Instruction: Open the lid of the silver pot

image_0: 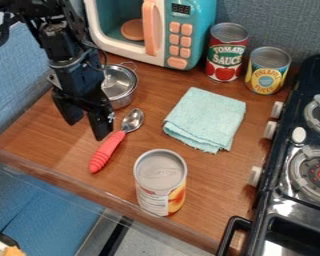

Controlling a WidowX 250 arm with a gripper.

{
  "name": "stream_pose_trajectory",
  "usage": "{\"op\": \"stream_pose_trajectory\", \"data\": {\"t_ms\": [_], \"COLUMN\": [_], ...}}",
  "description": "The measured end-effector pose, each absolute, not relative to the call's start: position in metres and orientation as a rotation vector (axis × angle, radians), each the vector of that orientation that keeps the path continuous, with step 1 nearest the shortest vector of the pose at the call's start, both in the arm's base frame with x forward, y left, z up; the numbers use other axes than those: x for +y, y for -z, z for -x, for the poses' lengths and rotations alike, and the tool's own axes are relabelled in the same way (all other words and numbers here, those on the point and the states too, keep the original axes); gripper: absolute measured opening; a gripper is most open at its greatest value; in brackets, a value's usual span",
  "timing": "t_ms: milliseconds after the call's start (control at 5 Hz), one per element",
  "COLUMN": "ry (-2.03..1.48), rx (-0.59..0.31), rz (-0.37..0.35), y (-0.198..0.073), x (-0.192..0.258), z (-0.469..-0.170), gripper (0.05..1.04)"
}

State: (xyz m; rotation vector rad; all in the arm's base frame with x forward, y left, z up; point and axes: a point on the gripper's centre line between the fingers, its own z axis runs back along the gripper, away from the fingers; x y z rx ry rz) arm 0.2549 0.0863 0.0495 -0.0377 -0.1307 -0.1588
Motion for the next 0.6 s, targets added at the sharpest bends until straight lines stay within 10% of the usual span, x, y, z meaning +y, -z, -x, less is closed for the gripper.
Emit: {"op": "stream_pose_trajectory", "data": {"t_ms": [600], "ry": [0.11], "rx": [-0.163], "rz": [0.067], "y": [-0.049], "x": [0.112], "z": [-0.298], "gripper": [1.001]}}
